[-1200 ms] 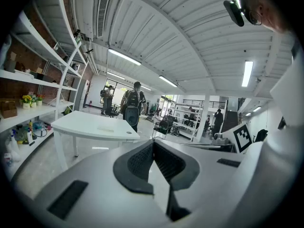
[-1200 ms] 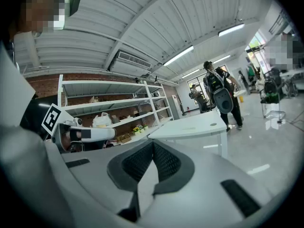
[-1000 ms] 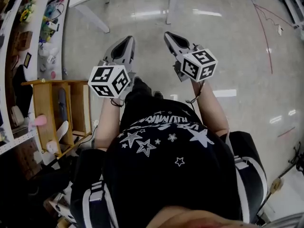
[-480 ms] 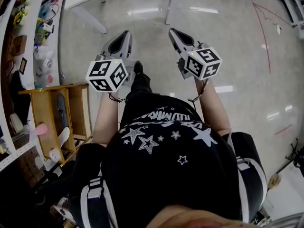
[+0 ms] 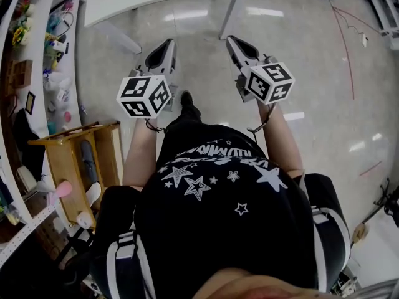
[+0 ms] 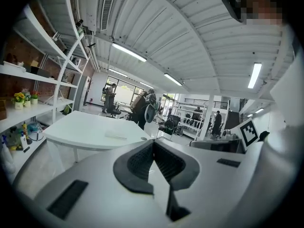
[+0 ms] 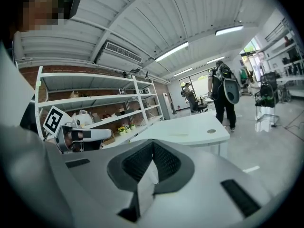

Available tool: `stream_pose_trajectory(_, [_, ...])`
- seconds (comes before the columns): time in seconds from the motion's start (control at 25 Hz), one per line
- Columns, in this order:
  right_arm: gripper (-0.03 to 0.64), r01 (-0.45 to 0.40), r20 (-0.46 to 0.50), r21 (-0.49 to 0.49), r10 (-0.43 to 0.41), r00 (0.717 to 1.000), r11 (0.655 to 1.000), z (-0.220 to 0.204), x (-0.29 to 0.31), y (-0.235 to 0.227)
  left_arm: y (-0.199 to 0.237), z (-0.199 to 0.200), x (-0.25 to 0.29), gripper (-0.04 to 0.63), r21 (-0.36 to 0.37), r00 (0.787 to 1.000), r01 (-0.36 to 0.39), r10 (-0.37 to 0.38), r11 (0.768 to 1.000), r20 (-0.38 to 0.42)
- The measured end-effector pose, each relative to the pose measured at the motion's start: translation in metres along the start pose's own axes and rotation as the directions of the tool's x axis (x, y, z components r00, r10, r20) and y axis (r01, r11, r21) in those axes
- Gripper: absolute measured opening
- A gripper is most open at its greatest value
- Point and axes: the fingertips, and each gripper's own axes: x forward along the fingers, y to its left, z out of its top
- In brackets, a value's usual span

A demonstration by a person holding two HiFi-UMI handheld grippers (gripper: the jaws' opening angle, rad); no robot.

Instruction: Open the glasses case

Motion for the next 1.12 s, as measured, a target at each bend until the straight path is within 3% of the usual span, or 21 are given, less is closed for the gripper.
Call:
stream_pose_trajectory(0.28, [0.006, 0.01, -0.017, -0.016, -0.01, 1.0, 1.0, 0.016, 0.054, -0.002, 0.05, 0.015, 0.022, 0.011, -0.032, 1.0, 0.004, -0.004, 0.999, 0.002])
stream_pose_trajectory(0.72, [0.006, 0.006, 0.02, -0.035, -0.006, 1.0, 0.999, 0.054, 0.145, -0.002, 0.116, 0.037, 0.051, 0.011, -0.025, 1.0, 0.024, -0.024, 0.999, 0.001])
stream_pose_trajectory(1.12, [0.006, 0.028, 0.028, -0.033, -0.027, 0.999, 0.999, 0.063, 0.188, -0.021, 0.147, 0.047, 0.092, 0.011, -0.012, 0.998, 0.054, -0.054, 0.998, -0.025])
